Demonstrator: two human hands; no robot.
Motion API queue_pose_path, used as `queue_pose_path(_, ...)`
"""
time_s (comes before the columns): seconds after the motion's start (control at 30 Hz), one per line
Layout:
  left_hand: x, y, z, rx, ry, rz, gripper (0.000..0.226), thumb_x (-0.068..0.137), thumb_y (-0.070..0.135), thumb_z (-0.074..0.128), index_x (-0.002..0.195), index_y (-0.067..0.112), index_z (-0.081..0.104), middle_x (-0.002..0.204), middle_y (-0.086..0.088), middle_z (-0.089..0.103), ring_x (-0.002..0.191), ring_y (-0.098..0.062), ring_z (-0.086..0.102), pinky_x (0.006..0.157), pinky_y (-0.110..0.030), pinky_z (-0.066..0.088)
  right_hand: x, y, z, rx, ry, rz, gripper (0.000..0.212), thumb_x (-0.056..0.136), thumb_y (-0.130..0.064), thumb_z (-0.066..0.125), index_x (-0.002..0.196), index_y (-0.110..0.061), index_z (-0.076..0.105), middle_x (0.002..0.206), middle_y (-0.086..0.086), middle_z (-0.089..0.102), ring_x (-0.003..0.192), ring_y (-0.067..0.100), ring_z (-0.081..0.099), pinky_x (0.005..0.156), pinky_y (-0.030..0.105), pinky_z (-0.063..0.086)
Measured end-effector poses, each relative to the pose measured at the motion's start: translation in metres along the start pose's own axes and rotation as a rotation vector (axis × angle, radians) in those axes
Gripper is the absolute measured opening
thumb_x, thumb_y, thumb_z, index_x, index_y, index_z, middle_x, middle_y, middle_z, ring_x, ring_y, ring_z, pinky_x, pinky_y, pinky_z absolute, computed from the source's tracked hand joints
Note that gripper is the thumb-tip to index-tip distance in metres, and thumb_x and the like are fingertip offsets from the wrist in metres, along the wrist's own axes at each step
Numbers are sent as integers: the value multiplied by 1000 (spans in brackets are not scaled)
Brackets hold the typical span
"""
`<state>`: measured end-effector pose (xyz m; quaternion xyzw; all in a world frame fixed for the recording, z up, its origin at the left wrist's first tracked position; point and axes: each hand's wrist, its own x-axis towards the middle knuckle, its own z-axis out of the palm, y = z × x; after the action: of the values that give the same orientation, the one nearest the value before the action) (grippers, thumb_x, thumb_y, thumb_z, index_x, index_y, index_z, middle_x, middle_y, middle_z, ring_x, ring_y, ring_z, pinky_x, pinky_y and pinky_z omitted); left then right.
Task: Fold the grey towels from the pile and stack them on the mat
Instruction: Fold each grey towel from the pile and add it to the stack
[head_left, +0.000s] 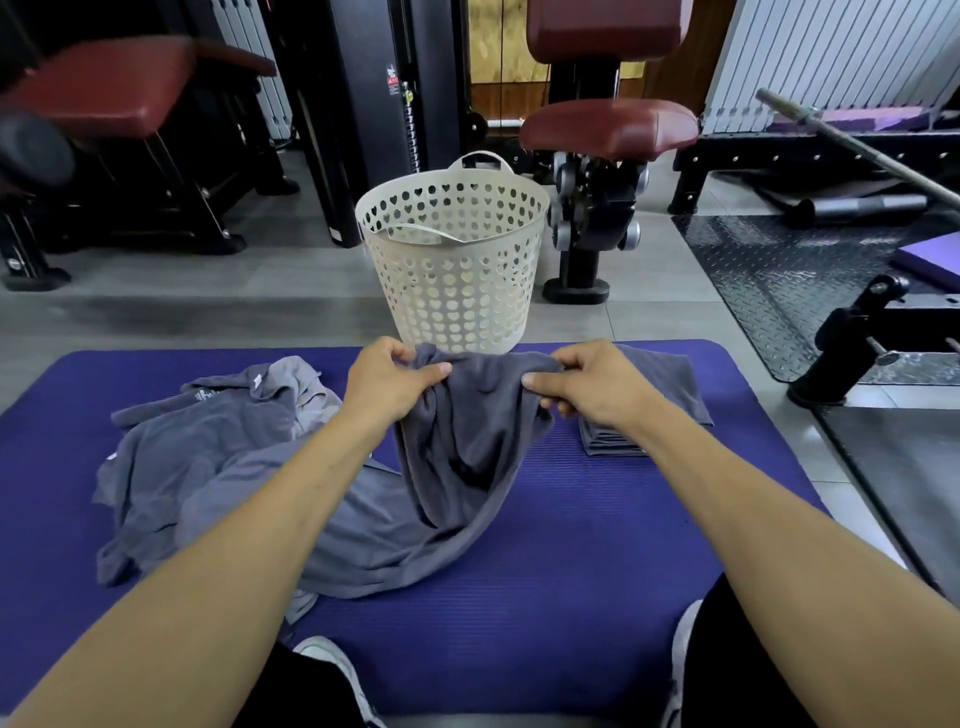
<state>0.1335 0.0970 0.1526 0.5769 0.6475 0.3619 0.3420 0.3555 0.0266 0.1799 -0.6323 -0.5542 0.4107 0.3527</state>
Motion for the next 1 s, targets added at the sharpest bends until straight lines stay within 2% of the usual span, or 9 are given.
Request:
queue_pose_path(0.17,1,8,8,-115,-45,-39,36,71,32,87,85,18,58,86,3,62,77,-11,57,70,-26,46,-5,1,-14,89,14,-61,21,99,-13,57,88,2,67,70,6,61,51,3,52,56,16,49)
queue_pose_path(0.27,0,13,8,-316,-102,-39,18,79,27,82,82,16,68,77,4,69,74,-11,62,69,-22,47,-4,4,-20,86,-15,-54,27,103,-14,50,97,6,67,78,9,66,58,7,54,66,22,52)
queue_pose_path(0.4,-1,19,5,-482,-100,-84,13,83,30,79,84,18,74,84,1,76,84,-14,69,84,-29,54,-8,6,-25,-92,-1,-61,28,101,-21,54,80,-13,71,69,-6,70,57,7,56,65,24,51)
queue_pose_path(0.5,-2,24,7,-587,-95,-143,13,82,24,79,79,15,71,77,2,73,76,-13,65,78,-29,54,-9,7,-24,-176,100,-96,37,100,-23,56,64,-17,61,48,-11,53,49,9,46,55,21,42)
queue_pose_path(0.6,-5,27,9,-422,-104,-101,12,82,15,79,79,18,67,73,4,68,67,-11,58,60,-24,46,-6,11,-22,-297,220,-188,44,99,-17,55,56,-14,46,43,-10,39,45,7,35,49,17,32)
queue_pose_path(0.73,-7,25,10,-147,-108,52,14,84,10,73,88,23,74,84,6,73,78,-8,64,67,-23,51,-4,14,-21,-468,235,-243,36,97,-17,55,63,-6,53,54,0,46,54,12,38,59,31,37)
queue_pose_path(0.8,-8,24,11,-1,-69,168,13,86,14,70,79,24,73,79,7,72,74,-7,62,65,-16,47,-6,11,-21,-383,232,-237,30,96,-15,57,70,-1,61,58,10,52,52,10,37,56,25,37)
queue_pose_path(0.87,-9,25,12,49,-9,247,14,89,20,69,77,14,73,75,-1,72,68,-8,57,58,-13,39,-9,6,-23,-235,240,-196,25,97,-15,59,78,-3,69,58,7,55,46,6,39,49,14,36)
queue_pose_path(1.0,-10,30,12,-6,38,290,30,89,29,69,80,1,69,80,-21,68,64,-12,48,63,-36,47,-11,1,-27,91,244,-73,19,99,-16,58,85,-15,72,64,3,65,42,10,51,47,22,48)
